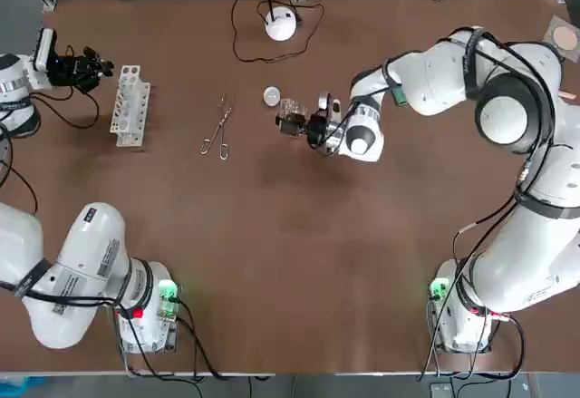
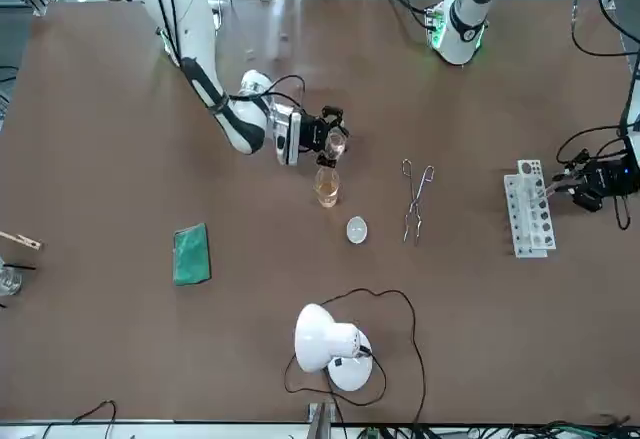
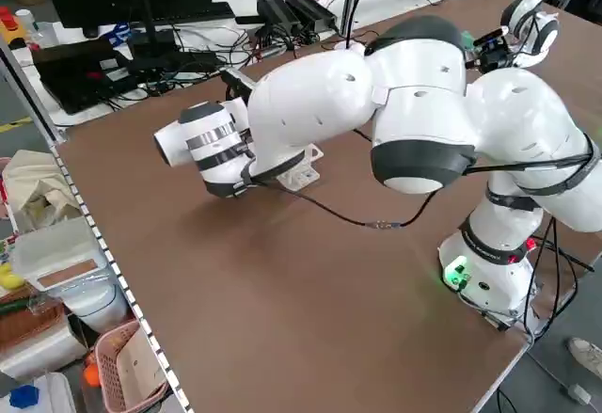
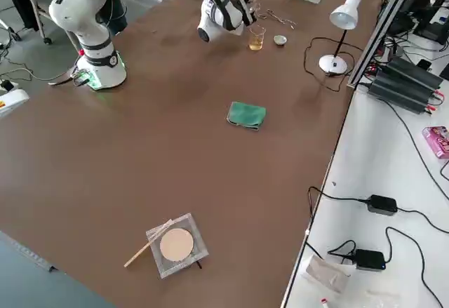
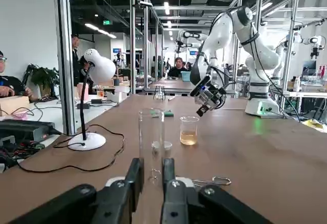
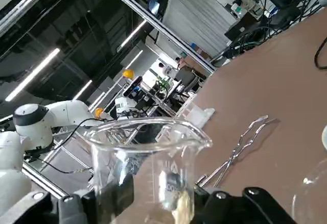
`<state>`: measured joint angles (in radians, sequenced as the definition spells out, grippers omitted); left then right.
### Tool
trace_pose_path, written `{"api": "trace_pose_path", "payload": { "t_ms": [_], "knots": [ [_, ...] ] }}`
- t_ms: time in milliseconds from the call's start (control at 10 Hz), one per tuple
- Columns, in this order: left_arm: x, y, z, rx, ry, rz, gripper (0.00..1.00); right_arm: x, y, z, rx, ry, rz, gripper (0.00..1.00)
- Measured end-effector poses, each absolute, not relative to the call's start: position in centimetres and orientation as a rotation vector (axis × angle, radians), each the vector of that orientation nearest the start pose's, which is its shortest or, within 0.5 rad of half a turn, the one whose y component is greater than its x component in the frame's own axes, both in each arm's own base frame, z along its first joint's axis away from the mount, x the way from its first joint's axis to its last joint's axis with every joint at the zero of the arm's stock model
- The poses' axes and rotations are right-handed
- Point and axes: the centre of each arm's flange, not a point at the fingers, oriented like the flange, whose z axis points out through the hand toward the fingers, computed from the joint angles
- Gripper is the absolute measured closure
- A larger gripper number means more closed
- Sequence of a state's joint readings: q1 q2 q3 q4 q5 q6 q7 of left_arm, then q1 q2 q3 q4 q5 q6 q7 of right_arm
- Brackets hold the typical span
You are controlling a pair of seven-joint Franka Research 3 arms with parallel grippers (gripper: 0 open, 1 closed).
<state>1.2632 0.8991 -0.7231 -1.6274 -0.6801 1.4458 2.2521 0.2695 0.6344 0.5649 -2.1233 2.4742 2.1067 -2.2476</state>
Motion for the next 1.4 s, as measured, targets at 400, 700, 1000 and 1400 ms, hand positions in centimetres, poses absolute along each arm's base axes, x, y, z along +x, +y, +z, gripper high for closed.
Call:
{"api": "trace_pose_path", "payload": {
  "t_ms": [400,700,1000,1400],
  "knots": [
    [53.0,29.1,22.9,1.301,-1.22,1.221,0.79,36.4,45.1,17.2,-1.556,-0.246,-0.633,0.61],
    [53.1,28.6,22.3,1.311,-1.257,1.193,0.79,36.8,45.0,17.7,-1.547,-0.188,-0.597,0.61],
    [52.9,28.3,21.1,1.308,-1.302,1.185,0.79,37.2,44.7,18.0,-1.543,-0.138,-0.566,0.61],
    [53.0,28.9,19.2,1.294,-1.298,1.226,0.79,37.0,44.7,17.9,-1.543,-0.079,-0.513,0.61]
  ]
}}
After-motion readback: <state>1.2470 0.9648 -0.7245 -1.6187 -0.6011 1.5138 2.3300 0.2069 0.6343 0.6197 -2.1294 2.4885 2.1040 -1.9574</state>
